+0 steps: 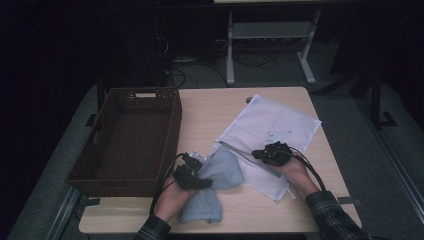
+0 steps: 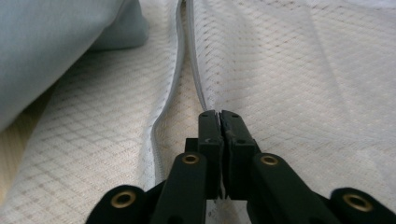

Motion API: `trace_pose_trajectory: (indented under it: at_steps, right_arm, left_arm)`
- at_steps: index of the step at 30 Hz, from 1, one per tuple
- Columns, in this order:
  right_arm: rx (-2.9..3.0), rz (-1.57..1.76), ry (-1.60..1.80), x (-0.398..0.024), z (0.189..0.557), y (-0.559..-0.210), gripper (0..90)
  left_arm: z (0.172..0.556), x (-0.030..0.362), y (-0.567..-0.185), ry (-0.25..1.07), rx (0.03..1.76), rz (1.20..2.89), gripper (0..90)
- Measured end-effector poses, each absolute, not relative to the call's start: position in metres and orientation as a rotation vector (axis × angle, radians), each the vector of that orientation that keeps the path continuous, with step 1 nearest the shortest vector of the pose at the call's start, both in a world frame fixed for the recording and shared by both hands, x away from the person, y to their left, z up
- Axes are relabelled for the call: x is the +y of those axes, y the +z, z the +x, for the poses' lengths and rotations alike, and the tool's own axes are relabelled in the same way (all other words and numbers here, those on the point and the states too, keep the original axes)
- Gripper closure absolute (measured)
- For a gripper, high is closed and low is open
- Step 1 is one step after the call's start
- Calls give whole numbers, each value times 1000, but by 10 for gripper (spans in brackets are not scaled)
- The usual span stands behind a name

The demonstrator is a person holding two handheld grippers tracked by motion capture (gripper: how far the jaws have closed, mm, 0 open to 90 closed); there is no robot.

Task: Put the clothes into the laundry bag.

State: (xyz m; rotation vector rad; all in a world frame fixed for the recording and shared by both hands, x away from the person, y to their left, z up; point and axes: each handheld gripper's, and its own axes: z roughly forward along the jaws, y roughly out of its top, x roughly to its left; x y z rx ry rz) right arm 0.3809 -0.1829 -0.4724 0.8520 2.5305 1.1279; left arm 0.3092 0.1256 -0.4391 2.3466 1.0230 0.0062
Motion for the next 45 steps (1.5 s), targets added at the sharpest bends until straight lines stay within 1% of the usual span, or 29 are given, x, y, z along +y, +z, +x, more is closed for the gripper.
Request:
trace_pose_trajectory:
  at_steps: [7, 16, 29, 45]
  right_arm:
    - [2509, 870, 1177, -188, 383, -467, 880]
    - [2442, 887, 1267, -200, 387, -445, 881]
    - [2395, 862, 1318, -200, 388, -423, 882]
    - [2300, 861, 1429, -201, 392, -387, 882]
  left_arm:
    - [309, 125, -440, 8, 1025, 2348, 694]
    - [309, 123, -440, 14, 1025, 2353, 695]
    - [309, 123, -440, 15, 1023, 2353, 694]
    - [309, 124, -440, 11, 1018, 2354, 694]
